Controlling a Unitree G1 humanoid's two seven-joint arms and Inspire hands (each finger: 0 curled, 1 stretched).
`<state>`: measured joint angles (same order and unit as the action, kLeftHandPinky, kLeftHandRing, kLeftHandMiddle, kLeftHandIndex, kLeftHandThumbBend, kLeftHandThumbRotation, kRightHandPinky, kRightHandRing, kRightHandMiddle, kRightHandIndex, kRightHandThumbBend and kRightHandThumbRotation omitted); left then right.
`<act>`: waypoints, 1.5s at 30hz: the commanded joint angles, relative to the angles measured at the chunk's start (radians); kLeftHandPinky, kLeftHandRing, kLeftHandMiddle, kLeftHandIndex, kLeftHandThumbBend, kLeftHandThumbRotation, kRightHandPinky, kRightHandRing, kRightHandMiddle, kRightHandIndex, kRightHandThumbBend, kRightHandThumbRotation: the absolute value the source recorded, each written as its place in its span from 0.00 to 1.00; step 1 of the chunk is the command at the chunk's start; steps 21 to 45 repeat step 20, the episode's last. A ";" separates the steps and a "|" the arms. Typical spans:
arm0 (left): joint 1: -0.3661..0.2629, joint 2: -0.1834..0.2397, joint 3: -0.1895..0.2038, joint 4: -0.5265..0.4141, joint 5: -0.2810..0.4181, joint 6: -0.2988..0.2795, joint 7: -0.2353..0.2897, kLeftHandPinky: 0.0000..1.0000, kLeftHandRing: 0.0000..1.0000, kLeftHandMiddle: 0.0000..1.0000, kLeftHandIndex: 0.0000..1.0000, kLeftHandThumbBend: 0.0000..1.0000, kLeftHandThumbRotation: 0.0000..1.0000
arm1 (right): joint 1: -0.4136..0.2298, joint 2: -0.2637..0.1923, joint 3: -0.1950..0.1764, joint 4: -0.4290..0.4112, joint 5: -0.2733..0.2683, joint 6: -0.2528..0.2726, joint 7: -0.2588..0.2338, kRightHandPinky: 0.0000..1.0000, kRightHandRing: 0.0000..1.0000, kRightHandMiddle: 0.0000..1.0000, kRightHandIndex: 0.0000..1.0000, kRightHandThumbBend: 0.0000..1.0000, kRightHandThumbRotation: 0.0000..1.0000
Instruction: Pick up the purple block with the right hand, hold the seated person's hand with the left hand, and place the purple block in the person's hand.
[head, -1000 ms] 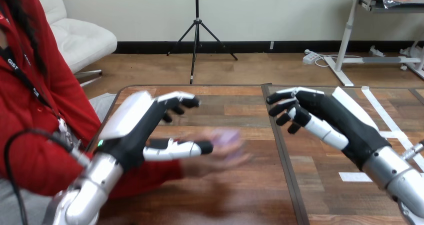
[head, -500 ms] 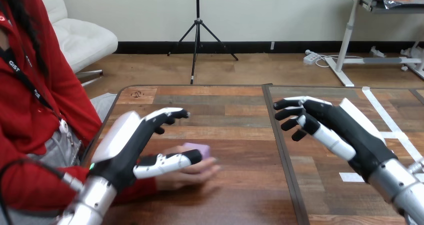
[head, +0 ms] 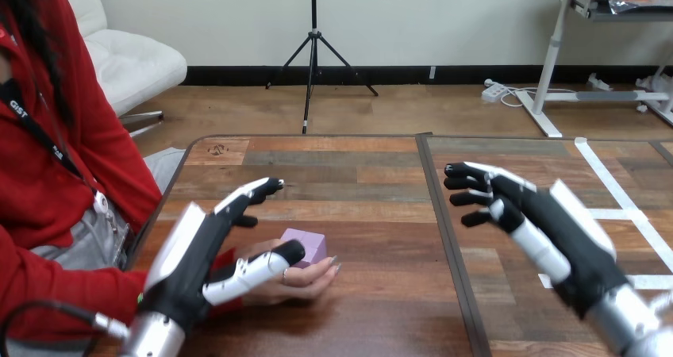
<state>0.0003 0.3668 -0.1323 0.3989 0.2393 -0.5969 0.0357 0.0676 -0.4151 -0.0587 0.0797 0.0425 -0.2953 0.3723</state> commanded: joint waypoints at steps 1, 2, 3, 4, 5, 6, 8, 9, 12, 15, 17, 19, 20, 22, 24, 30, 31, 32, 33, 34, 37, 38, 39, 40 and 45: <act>-0.014 -0.016 0.031 0.025 -0.038 -0.062 -0.004 0.79 0.87 0.87 0.86 1.00 0.86 | 0.028 0.050 -0.020 0.013 0.032 -0.066 -0.022 0.74 0.84 0.86 0.88 1.00 1.00; -0.008 -0.020 0.033 0.031 -0.039 -0.073 0.002 0.79 0.87 0.87 0.86 1.00 0.86 | 0.042 0.060 -0.020 0.015 0.036 -0.080 -0.025 0.74 0.84 0.87 0.88 1.00 1.00; -0.004 -0.022 0.035 0.036 -0.040 -0.080 0.005 0.79 0.86 0.87 0.86 1.00 0.87 | 0.051 0.067 -0.020 0.017 0.039 -0.088 -0.027 0.74 0.84 0.87 0.88 1.00 1.00; -0.001 -0.024 0.036 0.039 -0.040 -0.086 0.008 0.78 0.86 0.86 0.86 1.00 0.88 | 0.057 0.071 -0.020 0.018 0.040 -0.095 -0.029 0.73 0.84 0.87 0.88 1.00 1.00; 0.006 -0.029 0.039 0.044 -0.036 -0.095 0.018 0.78 0.85 0.86 0.85 1.00 0.88 | 0.071 0.082 -0.019 0.017 0.045 -0.105 -0.032 0.73 0.84 0.87 0.89 1.00 1.00; 0.011 -0.032 0.041 0.047 -0.033 -0.102 0.025 0.77 0.84 0.86 0.85 1.00 0.90 | 0.080 0.089 -0.019 0.017 0.048 -0.111 -0.033 0.73 0.84 0.87 0.89 1.00 1.00; 0.023 -0.039 0.047 0.054 -0.028 -0.119 0.039 0.75 0.83 0.85 0.84 1.00 0.91 | 0.100 0.107 -0.019 0.018 0.059 -0.129 -0.036 0.73 0.84 0.87 0.89 1.00 1.00; 0.029 -0.042 0.049 0.057 -0.026 -0.126 0.044 0.74 0.82 0.84 0.83 1.00 0.94 | 0.108 0.116 -0.019 0.020 0.066 -0.137 -0.037 0.73 0.84 0.87 0.89 1.00 1.00; 0.044 -0.053 0.055 0.073 -0.042 -0.163 0.045 0.72 0.80 0.83 0.82 1.00 0.96 | 0.134 0.148 -0.020 0.028 0.088 -0.174 -0.041 0.73 0.84 0.86 0.88 1.00 1.00; 0.055 -0.062 0.059 0.094 -0.067 -0.212 0.034 0.72 0.79 0.82 0.80 1.00 0.98 | 0.159 0.175 -0.019 0.043 0.104 -0.224 -0.040 0.73 0.84 0.86 0.88 1.00 1.00; 0.062 -0.067 0.063 0.107 -0.081 -0.242 0.028 0.72 0.79 0.81 0.80 1.00 0.98 | 0.174 0.194 -0.019 0.055 0.114 -0.260 -0.041 0.74 0.84 0.86 0.87 1.00 1.00; 0.069 -0.071 0.066 0.113 -0.089 -0.262 0.024 0.71 0.77 0.79 0.78 0.96 0.99 | 0.185 0.209 -0.019 0.064 0.122 -0.287 -0.043 0.74 0.83 0.86 0.87 1.00 1.00; 0.077 -0.075 0.068 0.114 -0.101 -0.275 0.019 0.71 0.77 0.79 0.78 0.96 0.99 | 0.196 0.224 -0.019 0.070 0.127 -0.305 -0.048 0.74 0.83 0.86 0.86 1.00 1.00; 0.077 -0.075 0.068 0.114 -0.101 -0.275 0.019 0.71 0.77 0.79 0.78 0.96 0.99 | 0.196 0.224 -0.019 0.070 0.127 -0.305 -0.048 0.74 0.83 0.86 0.86 1.00 1.00; 0.077 -0.075 0.068 0.114 -0.101 -0.275 0.019 0.71 0.77 0.79 0.78 0.96 0.99 | 0.196 0.224 -0.019 0.070 0.127 -0.305 -0.048 0.74 0.83 0.86 0.86 1.00 1.00; 0.077 -0.075 0.068 0.114 -0.101 -0.275 0.019 0.71 0.77 0.79 0.78 0.96 0.99 | 0.196 0.224 -0.019 0.070 0.127 -0.305 -0.048 0.74 0.83 0.86 0.86 1.00 1.00; 0.077 -0.075 0.068 0.114 -0.101 -0.275 0.019 0.71 0.77 0.79 0.78 0.96 0.99 | 0.196 0.224 -0.019 0.070 0.127 -0.305 -0.048 0.74 0.83 0.86 0.86 1.00 1.00; 0.077 -0.075 0.068 0.114 -0.101 -0.275 0.019 0.71 0.77 0.79 0.78 0.96 0.99 | 0.196 0.224 -0.019 0.070 0.127 -0.305 -0.048 0.74 0.83 0.86 0.86 1.00 1.00; 0.077 -0.075 0.068 0.114 -0.101 -0.275 0.019 0.71 0.77 0.79 0.78 0.96 0.99 | 0.196 0.224 -0.019 0.070 0.127 -0.305 -0.048 0.74 0.83 0.86 0.86 1.00 1.00; 0.077 -0.075 0.068 0.114 -0.101 -0.275 0.019 0.71 0.77 0.79 0.78 0.96 0.99 | 0.196 0.224 -0.019 0.070 0.127 -0.305 -0.048 0.74 0.83 0.86 0.86 1.00 1.00; 0.077 -0.075 0.068 0.114 -0.101 -0.275 0.019 0.71 0.77 0.79 0.78 0.96 0.99 | 0.196 0.224 -0.019 0.070 0.127 -0.305 -0.048 0.74 0.83 0.86 0.86 1.00 1.00; 0.077 -0.075 0.068 0.114 -0.101 -0.275 0.019 0.71 0.77 0.79 0.78 0.96 0.99 | 0.196 0.224 -0.019 0.070 0.127 -0.305 -0.048 0.74 0.83 0.86 0.86 1.00 1.00; 0.077 -0.075 0.068 0.114 -0.101 -0.275 0.019 0.71 0.77 0.79 0.78 0.96 0.99 | 0.196 0.224 -0.019 0.070 0.127 -0.305 -0.048 0.74 0.83 0.86 0.86 1.00 1.00; 0.077 -0.075 0.068 0.114 -0.101 -0.275 0.019 0.71 0.77 0.79 0.78 0.96 0.99 | 0.196 0.224 -0.019 0.070 0.127 -0.305 -0.048 0.74 0.83 0.86 0.86 1.00 1.00; 0.077 -0.075 0.068 0.114 -0.101 -0.275 0.019 0.71 0.77 0.79 0.78 0.96 0.99 | 0.196 0.224 -0.019 0.070 0.127 -0.305 -0.048 0.74 0.83 0.86 0.86 1.00 1.00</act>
